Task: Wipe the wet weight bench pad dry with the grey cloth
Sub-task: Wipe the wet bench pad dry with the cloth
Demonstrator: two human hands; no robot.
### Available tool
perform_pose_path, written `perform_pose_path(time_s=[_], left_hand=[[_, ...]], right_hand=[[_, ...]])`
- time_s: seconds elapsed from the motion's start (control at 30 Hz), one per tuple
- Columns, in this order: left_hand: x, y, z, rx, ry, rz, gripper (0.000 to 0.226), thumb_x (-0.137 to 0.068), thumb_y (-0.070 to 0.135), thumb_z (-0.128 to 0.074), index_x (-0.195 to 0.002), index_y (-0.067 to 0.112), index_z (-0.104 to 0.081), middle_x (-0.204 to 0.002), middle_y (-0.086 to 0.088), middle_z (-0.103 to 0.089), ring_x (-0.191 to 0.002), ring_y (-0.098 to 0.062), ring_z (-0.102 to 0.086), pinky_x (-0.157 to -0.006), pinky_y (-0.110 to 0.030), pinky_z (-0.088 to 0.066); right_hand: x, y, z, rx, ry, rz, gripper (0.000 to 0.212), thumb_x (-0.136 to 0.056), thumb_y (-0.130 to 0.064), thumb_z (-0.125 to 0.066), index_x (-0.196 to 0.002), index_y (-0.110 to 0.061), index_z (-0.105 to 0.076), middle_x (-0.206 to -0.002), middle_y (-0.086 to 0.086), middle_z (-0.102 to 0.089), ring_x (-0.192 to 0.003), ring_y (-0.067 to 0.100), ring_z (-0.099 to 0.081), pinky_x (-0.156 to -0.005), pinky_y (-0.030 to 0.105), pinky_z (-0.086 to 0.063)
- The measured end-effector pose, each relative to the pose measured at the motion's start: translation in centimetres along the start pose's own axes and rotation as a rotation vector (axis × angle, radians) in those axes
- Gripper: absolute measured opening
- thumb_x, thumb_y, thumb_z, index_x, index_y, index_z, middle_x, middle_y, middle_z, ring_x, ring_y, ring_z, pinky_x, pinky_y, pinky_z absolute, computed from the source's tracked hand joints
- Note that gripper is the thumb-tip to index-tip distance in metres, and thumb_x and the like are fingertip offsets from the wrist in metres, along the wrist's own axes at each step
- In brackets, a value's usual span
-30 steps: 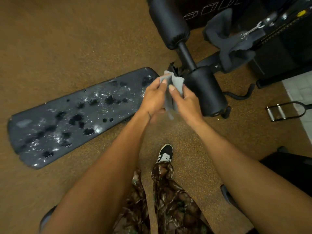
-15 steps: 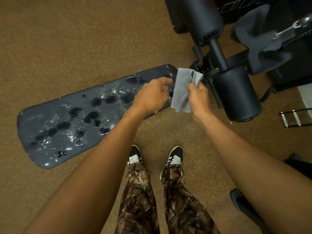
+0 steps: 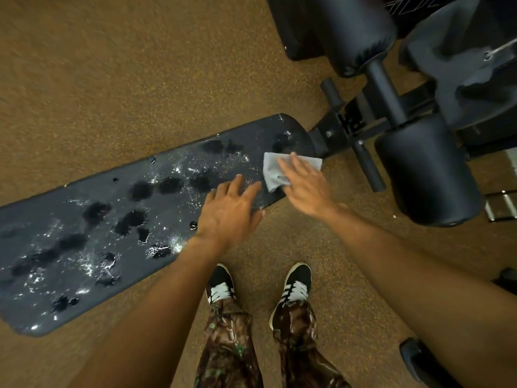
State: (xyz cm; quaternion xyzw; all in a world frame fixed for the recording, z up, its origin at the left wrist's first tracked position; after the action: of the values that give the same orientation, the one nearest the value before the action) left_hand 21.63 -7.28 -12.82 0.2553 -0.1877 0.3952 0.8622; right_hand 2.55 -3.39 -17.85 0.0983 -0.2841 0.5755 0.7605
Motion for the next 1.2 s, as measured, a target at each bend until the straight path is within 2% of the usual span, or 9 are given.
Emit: perform_pose_path(time_s=[0.07,0.17,0.43,0.6,0.73,0.8,0.93,1.03,1.2], left_hand=[[-0.5,-0.4,-0.8,-0.053,0.004,-0.006,0.072,-0.1,0.06,-0.041,-0.159,0.031,-0.011,-0.167,-0.017,-0.008,-0.152,-0.038,-0.015,-0.121,-0.054,-0.02],[-1.5,-0.9,-1.6,-0.107,0.047,-0.043,0.075,-0.1,0.062,-0.035,-0.16,0.031,-0.003,-0.167,-0.02,0.001,-0.154,-0.038,-0.008,-0.123,-0.054,-0.014],[-3.6,-1.8,-2.7,-0.161,0.135,-0.09,0.078,-0.098,0.069,-0.023,-0.161,0.028,-0.004,-0.168,-0.017,0.001,-0.154,-0.037,-0.006,-0.123,-0.054,-0.01],[-4.6,-2.5,-4.5,-0.243,0.111,-0.112,0.084,-0.094,0.075,-0.016,-0.16,0.028,0.009,-0.168,-0.011,0.013,-0.154,-0.04,0.005,-0.121,-0.063,-0.006],[-5.8,-2.6,-5.3,-0.211,0.096,-0.102,0.09,-0.092,0.078,-0.021,-0.157,0.03,0.019,-0.167,-0.004,0.021,-0.153,-0.038,0.014,-0.115,-0.073,-0.007],[-6.2,-2.4,-5.8,-0.189,0.086,-0.078,0.088,-0.093,0.078,-0.017,-0.157,0.031,0.018,-0.167,-0.003,0.021,-0.152,-0.037,0.018,-0.114,-0.075,-0.007],[-6.6,-1.8,-6.4,-0.178,0.08,-0.025,0.085,-0.093,0.078,-0.011,-0.157,0.03,0.018,-0.166,-0.002,0.024,-0.151,-0.037,0.024,-0.112,-0.078,-0.004],[-6.5,-1.7,-6.6,-0.191,0.097,-0.007,0.083,-0.095,0.075,-0.015,-0.156,0.032,0.022,-0.165,-0.001,0.027,-0.15,-0.036,0.026,-0.111,-0.079,-0.004],[-6.7,-1.5,-7.2,-0.193,0.11,0.006,0.083,-0.096,0.073,-0.018,-0.156,0.032,0.022,-0.165,0.0,0.027,-0.149,-0.036,0.027,-0.11,-0.081,-0.003]], right_hand=[[-0.1,0.1,-1.4,0.104,-0.045,-0.017,0.08,-0.097,-0.045,-0.049,-0.157,-0.034,0.004,-0.166,0.004,0.01,-0.153,0.032,0.003,-0.121,0.056,-0.011],[-0.3,-0.5,-1.3,0.17,0.088,0.008,0.083,-0.096,-0.053,-0.046,-0.157,-0.033,0.006,-0.166,0.004,0.01,-0.152,0.034,0.005,-0.119,0.06,-0.009],[0.1,-0.5,-4.1,0.069,0.081,0.038,0.078,-0.102,-0.035,-0.042,-0.157,-0.025,0.013,-0.163,0.003,0.024,-0.149,0.032,0.023,-0.121,0.056,0.003],[-0.3,-0.6,-4.9,-0.004,0.189,0.016,0.083,-0.095,-0.007,-0.045,-0.157,-0.023,0.007,-0.165,0.002,0.015,-0.15,0.031,0.019,-0.121,0.051,0.007],[-0.3,-0.2,-4.6,-0.038,0.23,0.045,0.079,-0.094,0.0,-0.043,-0.158,-0.021,-0.001,-0.166,0.002,0.007,-0.151,0.028,0.016,-0.12,0.046,0.01],[-0.4,-0.1,-4.8,-0.033,0.218,0.058,0.076,-0.097,-0.008,-0.045,-0.158,-0.021,-0.001,-0.166,0.003,0.008,-0.151,0.029,0.016,-0.12,0.047,0.01],[-0.8,0.1,-5.9,0.019,0.226,0.051,0.071,-0.1,-0.047,-0.03,-0.158,-0.023,0.004,-0.165,0.004,0.014,-0.15,0.031,0.019,-0.12,0.053,0.008],[-1.2,0.5,-6.3,0.066,0.258,0.082,0.072,-0.098,-0.039,-0.034,-0.158,-0.02,0.003,-0.166,0.008,0.01,-0.151,0.033,0.016,-0.121,0.059,-0.001],[-2.8,0.8,-5.3,-0.005,0.307,0.086,0.067,-0.101,-0.039,-0.033,-0.159,-0.017,-0.005,-0.167,0.008,0.003,-0.151,0.033,0.012,-0.12,0.054,0.006]])
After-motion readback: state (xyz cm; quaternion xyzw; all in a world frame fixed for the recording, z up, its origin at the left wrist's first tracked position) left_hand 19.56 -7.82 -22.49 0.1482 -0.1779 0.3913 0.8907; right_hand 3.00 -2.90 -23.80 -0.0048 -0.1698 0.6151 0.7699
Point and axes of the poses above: each hand's wrist, its own x-axis away from the middle knuckle, its own z-axis out of the back of the hand, y = z × x, the point moved 3 cm from there along -x, towards the middle knuckle
